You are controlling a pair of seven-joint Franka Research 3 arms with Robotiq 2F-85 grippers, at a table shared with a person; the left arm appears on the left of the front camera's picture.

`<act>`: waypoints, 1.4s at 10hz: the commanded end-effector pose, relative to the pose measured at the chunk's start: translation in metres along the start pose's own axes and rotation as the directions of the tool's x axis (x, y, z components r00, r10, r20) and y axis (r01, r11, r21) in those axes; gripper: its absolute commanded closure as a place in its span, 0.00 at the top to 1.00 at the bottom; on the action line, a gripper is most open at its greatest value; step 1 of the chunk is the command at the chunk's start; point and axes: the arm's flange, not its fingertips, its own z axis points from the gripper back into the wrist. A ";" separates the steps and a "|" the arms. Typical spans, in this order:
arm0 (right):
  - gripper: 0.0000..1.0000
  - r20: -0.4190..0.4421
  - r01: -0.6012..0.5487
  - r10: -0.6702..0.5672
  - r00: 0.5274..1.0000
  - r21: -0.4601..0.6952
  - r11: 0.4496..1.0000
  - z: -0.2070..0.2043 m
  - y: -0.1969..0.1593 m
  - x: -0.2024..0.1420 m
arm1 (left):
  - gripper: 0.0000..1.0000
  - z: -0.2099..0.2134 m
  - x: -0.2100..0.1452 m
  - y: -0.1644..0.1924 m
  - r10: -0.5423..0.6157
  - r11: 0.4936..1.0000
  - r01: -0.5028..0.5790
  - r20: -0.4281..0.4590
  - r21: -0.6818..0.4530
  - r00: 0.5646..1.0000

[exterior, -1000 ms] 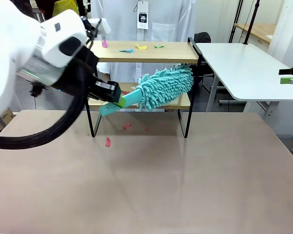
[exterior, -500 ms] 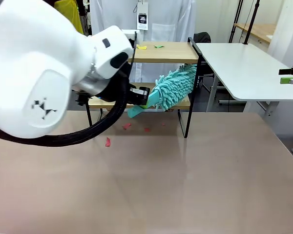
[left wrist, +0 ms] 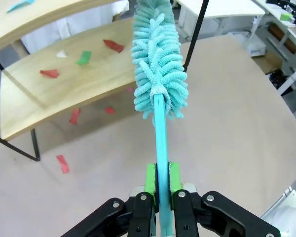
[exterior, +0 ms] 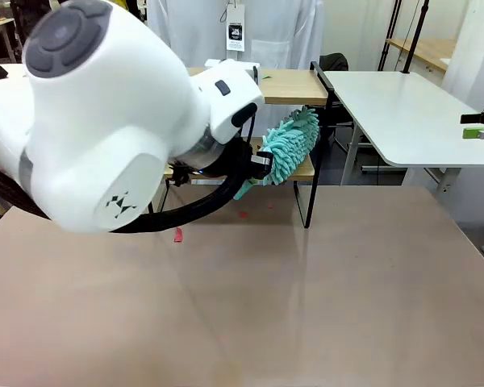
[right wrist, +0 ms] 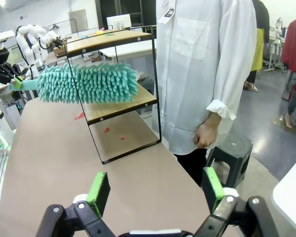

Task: Clean the shelf.
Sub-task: Clean the specific section of the Shelf indicated by the human with the Duster.

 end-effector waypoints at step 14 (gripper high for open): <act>1.00 0.000 -0.003 0.003 1.000 0.000 1.000 -0.001 0.001 0.002 | 0.13 -0.018 -0.011 0.044 0.137 0.975 -0.123 -0.063 0.187 0.989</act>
